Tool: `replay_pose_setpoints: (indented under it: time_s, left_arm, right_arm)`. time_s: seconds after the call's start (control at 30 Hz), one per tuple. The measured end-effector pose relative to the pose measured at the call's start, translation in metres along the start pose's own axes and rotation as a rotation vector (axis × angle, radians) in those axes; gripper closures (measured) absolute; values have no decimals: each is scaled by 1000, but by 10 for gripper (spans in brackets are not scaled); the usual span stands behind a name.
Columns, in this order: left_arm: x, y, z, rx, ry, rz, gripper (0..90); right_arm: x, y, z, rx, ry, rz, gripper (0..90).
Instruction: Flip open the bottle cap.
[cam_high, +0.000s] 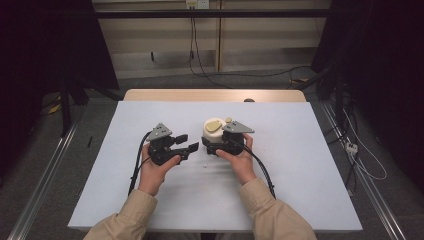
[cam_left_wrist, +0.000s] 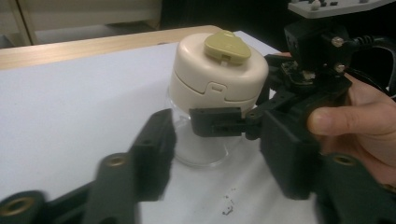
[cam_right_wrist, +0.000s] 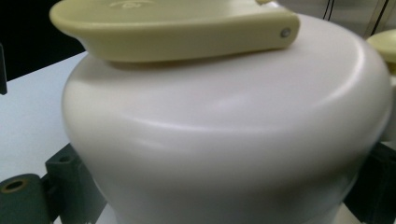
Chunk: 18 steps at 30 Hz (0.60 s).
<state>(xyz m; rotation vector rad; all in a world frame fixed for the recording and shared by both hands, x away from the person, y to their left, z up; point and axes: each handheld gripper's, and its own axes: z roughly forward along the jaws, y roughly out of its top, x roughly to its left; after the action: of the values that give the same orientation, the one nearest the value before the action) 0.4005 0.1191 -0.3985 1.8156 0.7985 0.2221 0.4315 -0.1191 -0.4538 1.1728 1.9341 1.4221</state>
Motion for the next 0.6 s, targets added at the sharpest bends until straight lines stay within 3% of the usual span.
replay_pose_setpoints:
  time_s: [0.07,0.2,0.47,0.6]
  left_arm:
    - [0,1,1,6,8,-3,537]
    - [2,2,2,22,10,-9,588]
    - [0,8,7,40,1,-1,809]
    - [-2,11,9,47,-8,6,854]
  right_arm:
    - [0,0,0,0,0,0,59]
    - [0,0,0,0,0,0,59]
    - [0,0,0,1,2,0,59]
    - [0,0,0,1,0,0,59]
